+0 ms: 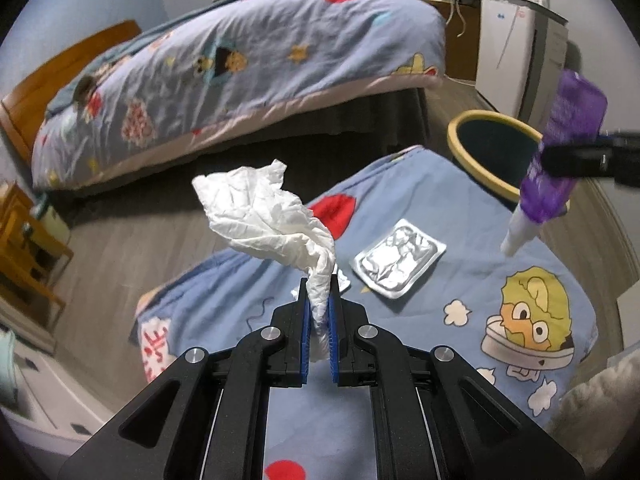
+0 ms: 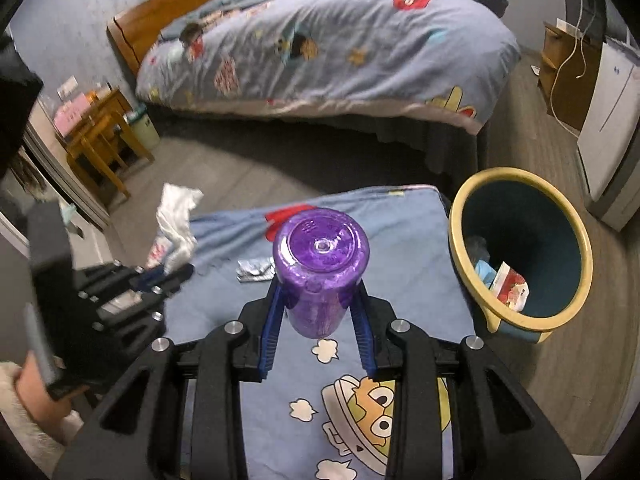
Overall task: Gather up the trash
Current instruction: 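Carry the tissue and purple bottle over the bin with both grippers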
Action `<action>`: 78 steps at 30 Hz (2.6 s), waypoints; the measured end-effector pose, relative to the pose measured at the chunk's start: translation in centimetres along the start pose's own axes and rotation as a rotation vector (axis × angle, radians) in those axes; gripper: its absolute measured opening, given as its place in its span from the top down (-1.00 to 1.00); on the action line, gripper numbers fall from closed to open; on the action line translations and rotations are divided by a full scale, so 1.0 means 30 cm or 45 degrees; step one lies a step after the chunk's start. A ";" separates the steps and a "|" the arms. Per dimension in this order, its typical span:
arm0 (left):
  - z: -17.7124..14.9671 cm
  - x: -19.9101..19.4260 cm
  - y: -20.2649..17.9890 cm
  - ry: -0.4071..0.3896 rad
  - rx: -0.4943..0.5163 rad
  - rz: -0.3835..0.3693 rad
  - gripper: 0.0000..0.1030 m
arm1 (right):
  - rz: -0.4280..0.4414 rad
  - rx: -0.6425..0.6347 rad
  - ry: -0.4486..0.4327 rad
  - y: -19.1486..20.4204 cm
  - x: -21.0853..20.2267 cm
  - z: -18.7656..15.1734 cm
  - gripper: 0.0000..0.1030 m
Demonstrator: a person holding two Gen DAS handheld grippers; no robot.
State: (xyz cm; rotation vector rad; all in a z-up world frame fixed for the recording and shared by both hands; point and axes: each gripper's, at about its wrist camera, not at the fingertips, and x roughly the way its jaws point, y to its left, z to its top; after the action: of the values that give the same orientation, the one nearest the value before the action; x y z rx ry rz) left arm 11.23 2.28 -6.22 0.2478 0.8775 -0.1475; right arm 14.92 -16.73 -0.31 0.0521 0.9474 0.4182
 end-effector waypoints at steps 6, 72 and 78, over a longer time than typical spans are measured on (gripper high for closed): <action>0.026 -0.019 -0.022 -0.047 -0.020 -0.018 0.84 | 0.017 0.033 -0.073 -0.070 -0.071 0.044 0.38; 0.413 0.333 -0.792 0.036 0.293 -0.419 0.83 | -0.286 0.475 -0.010 -0.917 0.013 0.068 0.37; 0.448 0.380 -0.815 0.015 0.295 -0.392 0.83 | -0.290 0.535 0.004 -0.951 0.030 0.052 0.37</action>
State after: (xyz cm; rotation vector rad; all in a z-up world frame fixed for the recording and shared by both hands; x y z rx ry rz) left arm 22.79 -25.22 -10.59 0.3287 0.9072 -0.5366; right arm 25.89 -42.39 -6.49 0.3220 1.0188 0.0039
